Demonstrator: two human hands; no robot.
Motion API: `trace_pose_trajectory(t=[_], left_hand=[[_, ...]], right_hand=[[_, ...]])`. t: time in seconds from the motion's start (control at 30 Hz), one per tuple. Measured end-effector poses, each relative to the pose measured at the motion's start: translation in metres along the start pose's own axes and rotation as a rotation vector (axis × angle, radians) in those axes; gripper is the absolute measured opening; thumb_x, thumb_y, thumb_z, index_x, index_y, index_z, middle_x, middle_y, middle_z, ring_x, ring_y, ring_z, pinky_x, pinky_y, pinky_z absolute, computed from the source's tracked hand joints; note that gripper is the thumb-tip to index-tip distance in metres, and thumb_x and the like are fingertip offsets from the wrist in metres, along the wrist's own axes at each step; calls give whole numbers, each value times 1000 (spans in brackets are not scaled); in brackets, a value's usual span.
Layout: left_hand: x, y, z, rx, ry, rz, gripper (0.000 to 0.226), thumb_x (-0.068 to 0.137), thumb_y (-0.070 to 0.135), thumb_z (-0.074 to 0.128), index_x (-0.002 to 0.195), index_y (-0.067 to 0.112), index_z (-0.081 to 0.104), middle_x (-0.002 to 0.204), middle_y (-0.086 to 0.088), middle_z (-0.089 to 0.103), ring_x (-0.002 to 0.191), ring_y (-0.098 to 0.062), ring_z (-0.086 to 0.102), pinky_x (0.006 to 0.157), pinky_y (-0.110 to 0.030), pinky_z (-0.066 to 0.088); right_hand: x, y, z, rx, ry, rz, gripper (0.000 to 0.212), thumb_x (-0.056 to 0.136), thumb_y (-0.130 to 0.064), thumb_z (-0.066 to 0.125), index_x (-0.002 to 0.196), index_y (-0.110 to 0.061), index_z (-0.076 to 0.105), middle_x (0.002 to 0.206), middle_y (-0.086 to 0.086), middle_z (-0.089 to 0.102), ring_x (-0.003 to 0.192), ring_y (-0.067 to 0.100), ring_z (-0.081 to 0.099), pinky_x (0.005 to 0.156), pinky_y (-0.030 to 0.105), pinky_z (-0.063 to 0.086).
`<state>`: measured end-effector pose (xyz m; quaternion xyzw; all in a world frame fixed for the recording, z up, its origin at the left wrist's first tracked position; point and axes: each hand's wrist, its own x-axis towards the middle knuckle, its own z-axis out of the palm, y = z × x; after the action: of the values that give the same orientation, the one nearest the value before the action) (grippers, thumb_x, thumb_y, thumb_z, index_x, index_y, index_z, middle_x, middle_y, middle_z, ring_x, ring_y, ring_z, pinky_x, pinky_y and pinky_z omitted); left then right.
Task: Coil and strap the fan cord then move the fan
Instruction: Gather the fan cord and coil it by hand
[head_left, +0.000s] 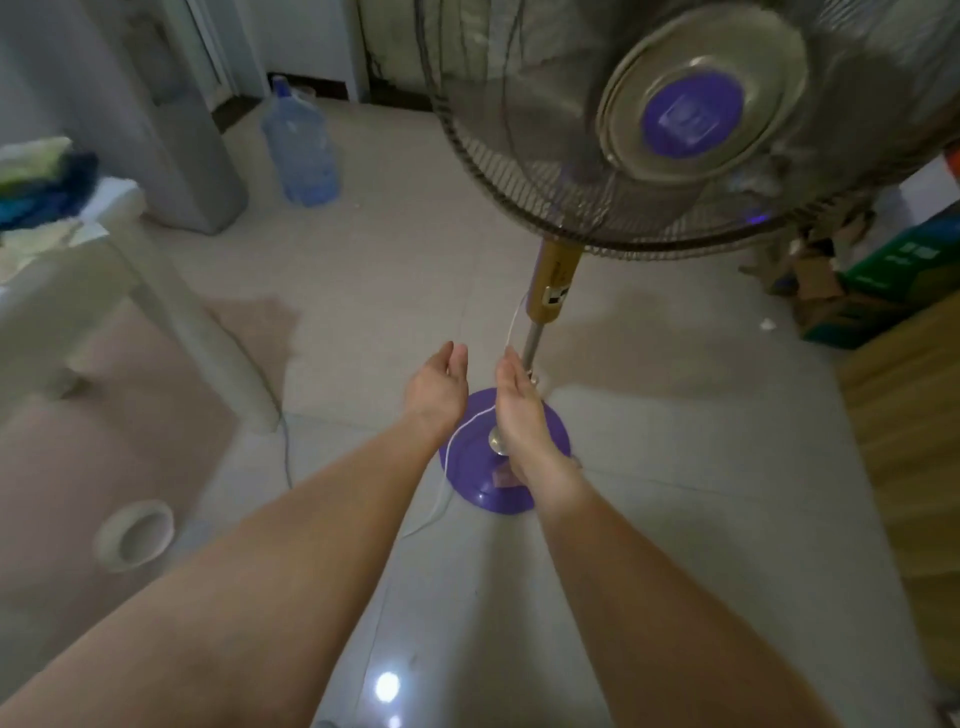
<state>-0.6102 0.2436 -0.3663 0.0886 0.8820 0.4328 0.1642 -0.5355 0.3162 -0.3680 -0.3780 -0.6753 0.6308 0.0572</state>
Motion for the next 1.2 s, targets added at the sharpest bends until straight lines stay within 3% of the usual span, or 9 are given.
trace_pose_trajectory(t=[0.03,0.13,0.27,0.33,0.47,0.57,0.73,0.97,1.2], left_hand=[[9,-13,9,1,3,8,53,102,41,31,146,13,41,149,-9,46,139,-26,39,113,-31,28],[38,-62,41,14,15,43,53,103,41,29,146,12,39,150,-9,44,140,-26,38,113,-31,27],[70,-129,84,39,47,108,53,103,39,29,146,10,39,151,-9,43,140,-26,38,113,-31,27],[86,-171,110,43,55,133,53,103,39,29,146,10,38,151,-9,42,140,-25,38,113,-30,27],[109,-239,152,51,79,162,53,103,40,28,146,11,38,152,-7,42,140,-24,38,112,-29,27],[121,-282,177,59,105,188,52,103,39,28,145,11,39,151,-9,43,139,-25,39,111,-29,28],[133,-335,206,51,144,194,51,103,38,29,143,9,43,149,-10,46,137,-26,42,109,-28,29],[147,-403,245,41,149,118,47,103,36,34,134,5,50,140,-17,54,129,-32,49,102,-33,35],[169,-447,276,37,110,49,50,103,34,32,146,8,39,149,-11,45,138,-26,41,110,-29,28]], right_hand=[[12,15,5,6,-2,-24,58,92,-65,25,146,-48,29,156,-14,35,142,20,34,116,53,22],[57,68,26,-17,-8,-73,59,90,-64,24,148,-49,26,156,-15,36,146,21,28,120,54,12],[114,132,59,57,-12,-173,53,102,-48,29,153,-34,27,159,-9,31,147,17,29,122,41,17],[140,172,76,66,-22,-218,52,104,-44,29,154,-30,26,161,-7,28,147,15,28,118,31,18],[178,242,101,80,-39,-271,52,104,-43,28,154,-30,24,162,-8,26,148,13,26,113,26,16],[198,284,114,56,-16,-278,51,104,-44,27,153,-33,26,160,-10,30,147,13,26,99,21,10],[220,338,128,96,-32,-331,50,105,-36,31,154,-24,27,160,-6,29,146,10,28,105,16,18],[242,392,139,88,-42,-254,51,104,-43,28,153,-33,26,160,-12,28,146,12,26,103,20,17],[262,427,148,53,-34,-198,49,104,-42,30,152,-34,29,158,-7,35,143,17,35,108,26,27]])
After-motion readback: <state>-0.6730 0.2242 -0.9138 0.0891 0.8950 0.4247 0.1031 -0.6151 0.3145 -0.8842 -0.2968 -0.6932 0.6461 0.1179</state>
